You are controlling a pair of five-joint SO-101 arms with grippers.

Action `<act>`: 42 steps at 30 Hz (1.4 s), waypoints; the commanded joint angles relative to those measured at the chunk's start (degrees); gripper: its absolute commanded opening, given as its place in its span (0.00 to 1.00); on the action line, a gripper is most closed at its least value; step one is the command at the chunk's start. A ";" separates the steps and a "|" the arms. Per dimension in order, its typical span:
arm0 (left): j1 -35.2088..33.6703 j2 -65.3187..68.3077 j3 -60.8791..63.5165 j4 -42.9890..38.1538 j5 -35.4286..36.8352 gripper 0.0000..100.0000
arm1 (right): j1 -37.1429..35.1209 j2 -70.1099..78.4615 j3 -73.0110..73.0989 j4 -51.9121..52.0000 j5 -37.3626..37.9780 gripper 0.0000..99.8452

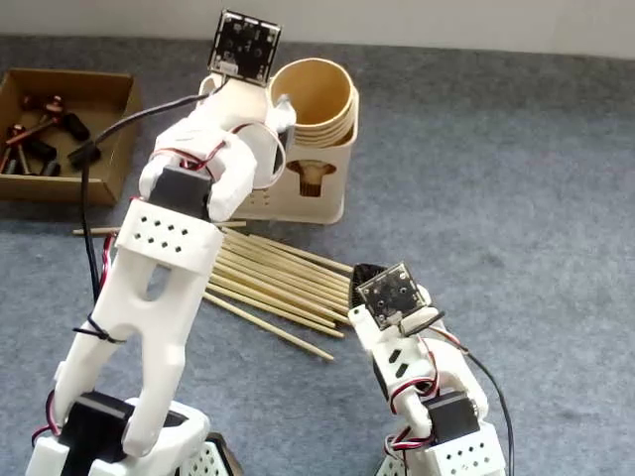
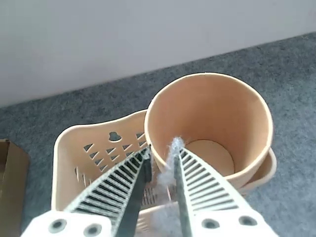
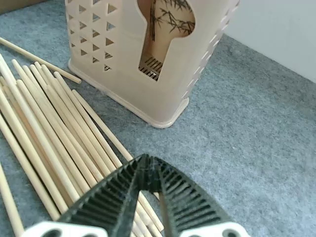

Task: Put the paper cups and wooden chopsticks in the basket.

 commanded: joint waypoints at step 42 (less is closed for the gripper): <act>-12.18 -34.95 16.84 20.48 -7.38 0.00 | 0.57 -0.31 6.20 -1.27 0.70 0.01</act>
